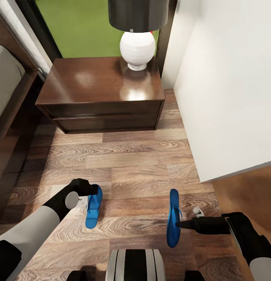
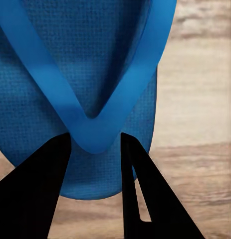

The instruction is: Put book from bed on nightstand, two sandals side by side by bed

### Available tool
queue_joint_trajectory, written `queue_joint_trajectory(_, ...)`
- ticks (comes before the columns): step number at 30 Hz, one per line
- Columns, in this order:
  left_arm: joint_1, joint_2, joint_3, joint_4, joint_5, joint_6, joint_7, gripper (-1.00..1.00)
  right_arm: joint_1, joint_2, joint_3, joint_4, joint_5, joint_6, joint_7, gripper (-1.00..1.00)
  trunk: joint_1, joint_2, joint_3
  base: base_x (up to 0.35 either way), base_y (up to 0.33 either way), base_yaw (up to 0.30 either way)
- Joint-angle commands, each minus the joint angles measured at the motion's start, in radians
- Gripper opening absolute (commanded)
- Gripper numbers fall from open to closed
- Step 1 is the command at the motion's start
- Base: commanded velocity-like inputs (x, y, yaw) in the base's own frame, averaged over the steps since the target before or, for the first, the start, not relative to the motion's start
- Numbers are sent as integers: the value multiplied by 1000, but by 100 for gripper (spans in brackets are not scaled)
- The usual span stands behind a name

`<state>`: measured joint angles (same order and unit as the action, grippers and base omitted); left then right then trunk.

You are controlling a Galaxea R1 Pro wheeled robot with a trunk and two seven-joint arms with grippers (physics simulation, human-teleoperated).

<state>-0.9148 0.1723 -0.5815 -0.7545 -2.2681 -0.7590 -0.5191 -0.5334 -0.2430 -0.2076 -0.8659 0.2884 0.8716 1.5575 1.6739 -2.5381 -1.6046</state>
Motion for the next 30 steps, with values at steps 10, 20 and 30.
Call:
queue_joint_trajectory(10,-1,1,-4,-1,2,-2,-1,-100,0,1,-3,-1,11,15,13,-100,-5,2,38,0,0,0)
queue_joint_trajectory(20,-1,1,-4,0,4,-2,-1,-100,0,1,-3,-1,11,15,13,-100,-9,4,77,0,0,0)
queue_joint_trajectory(30,-1,-5,162,-1,15,-1,0,-100,0,1,-3,-1,11,15,13,-100,-10,5,81,0,0,0)
